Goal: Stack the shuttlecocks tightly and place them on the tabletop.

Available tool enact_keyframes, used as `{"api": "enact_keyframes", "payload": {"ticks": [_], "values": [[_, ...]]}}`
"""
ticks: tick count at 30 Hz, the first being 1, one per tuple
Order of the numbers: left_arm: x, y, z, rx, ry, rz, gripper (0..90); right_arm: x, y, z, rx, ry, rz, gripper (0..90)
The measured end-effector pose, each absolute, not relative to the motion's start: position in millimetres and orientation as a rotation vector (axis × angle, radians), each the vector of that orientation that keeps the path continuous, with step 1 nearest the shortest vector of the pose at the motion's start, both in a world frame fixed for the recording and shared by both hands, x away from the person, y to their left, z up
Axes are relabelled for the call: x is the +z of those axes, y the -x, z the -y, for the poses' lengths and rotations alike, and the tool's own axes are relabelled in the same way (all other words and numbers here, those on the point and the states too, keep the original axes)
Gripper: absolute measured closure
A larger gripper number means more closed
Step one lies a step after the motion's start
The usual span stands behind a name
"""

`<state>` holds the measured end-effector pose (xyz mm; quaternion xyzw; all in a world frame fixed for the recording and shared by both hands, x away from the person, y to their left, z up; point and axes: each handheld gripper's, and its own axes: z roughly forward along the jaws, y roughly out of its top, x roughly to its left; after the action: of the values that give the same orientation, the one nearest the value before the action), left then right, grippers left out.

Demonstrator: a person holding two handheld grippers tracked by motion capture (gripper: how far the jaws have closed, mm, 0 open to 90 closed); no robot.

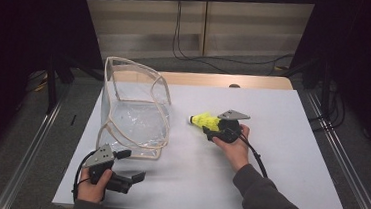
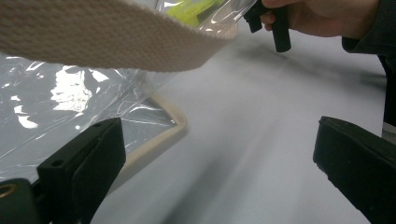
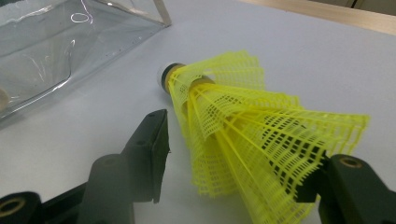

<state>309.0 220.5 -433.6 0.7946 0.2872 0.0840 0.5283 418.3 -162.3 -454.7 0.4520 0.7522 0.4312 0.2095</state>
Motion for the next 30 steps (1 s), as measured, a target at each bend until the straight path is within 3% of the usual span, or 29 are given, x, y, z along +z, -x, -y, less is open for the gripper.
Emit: {"api": "enact_keyframes", "payload": {"ticks": [10, 18, 30], "values": [[-433.9, -305.0, -226.1, 0.207, -1.903, -0.698, 2.5, -454.5, -422.0, 156.7, 1.156, -1.227, -2.110, 47.7], [-434.6, -303.1, -229.6, 0.211, -1.898, -0.712, 2.5, -457.3, -424.1, 155.8, 1.140, -1.220, -2.143, 69.9], [-435.0, -304.5, -228.9, 0.210, -1.894, -0.705, 2.4, -455.9, -425.0, 159.8, 1.161, -1.191, -2.185, 79.7]]}}
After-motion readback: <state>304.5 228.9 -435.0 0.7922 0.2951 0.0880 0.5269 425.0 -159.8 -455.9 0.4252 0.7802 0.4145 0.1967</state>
